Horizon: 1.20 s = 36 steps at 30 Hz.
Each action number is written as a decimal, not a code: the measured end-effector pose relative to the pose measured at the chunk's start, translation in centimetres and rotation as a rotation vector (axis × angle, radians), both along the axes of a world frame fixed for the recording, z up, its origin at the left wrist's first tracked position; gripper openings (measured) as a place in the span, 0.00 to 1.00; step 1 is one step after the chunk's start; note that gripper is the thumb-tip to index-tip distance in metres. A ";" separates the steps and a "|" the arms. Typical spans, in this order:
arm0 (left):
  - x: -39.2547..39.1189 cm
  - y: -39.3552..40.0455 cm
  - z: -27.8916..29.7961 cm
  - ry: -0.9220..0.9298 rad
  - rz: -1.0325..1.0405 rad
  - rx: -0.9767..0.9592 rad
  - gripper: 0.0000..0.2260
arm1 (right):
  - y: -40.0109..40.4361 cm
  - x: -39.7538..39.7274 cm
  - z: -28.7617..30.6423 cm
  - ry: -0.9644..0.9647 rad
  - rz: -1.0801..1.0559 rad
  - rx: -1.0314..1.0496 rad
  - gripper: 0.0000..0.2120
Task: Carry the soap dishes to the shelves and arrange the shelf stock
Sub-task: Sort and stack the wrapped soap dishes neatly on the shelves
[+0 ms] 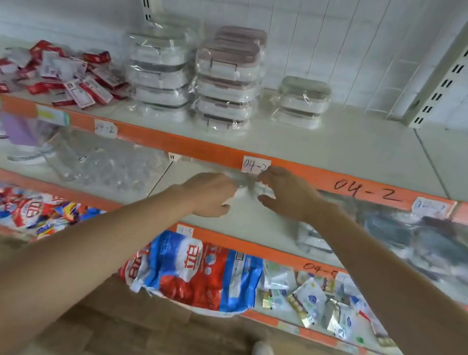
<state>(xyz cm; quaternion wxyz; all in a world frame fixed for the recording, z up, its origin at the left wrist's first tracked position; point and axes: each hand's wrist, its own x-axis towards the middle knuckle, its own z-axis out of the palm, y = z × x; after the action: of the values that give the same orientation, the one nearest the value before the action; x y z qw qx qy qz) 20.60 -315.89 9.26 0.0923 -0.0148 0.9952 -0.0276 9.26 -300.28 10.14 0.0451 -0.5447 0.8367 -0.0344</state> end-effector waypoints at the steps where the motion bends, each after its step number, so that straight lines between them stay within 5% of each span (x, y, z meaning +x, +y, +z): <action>1: 0.7 -0.4 -1.1 -0.038 0.015 0.009 0.17 | 0.0 1.1 -1.0 -0.015 0.002 0.033 0.22; 11: -2.9 -4.9 -11.3 -0.015 0.142 0.170 0.28 | -3.3 -0.2 -12.8 -0.024 -0.110 0.185 0.31; 18: -11.1 -9.7 -23.1 0.098 0.249 0.240 0.25 | -7.4 -6.7 -22.3 0.102 -0.177 0.025 0.32; 25: -18.1 -13.1 -29.1 0.234 0.308 0.326 0.26 | -9.4 -14.6 -23.0 0.229 -0.256 -0.103 0.37; 32: -22.7 -15.6 -31.6 0.170 0.308 0.290 0.41 | -9.9 -20.2 -22.3 0.196 -0.374 -0.010 0.46; 36: -24.7 -15.7 -31.9 0.083 0.310 0.278 0.41 | -10.6 -22.4 -21.9 0.158 -0.412 0.025 0.50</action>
<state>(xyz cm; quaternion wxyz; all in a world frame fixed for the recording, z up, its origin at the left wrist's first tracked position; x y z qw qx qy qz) -4.08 -331.60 -22.60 0.0557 -0.1559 0.9782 0.1252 -13.12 -310.91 -11.71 -0.0218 -0.3626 0.9316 0.0105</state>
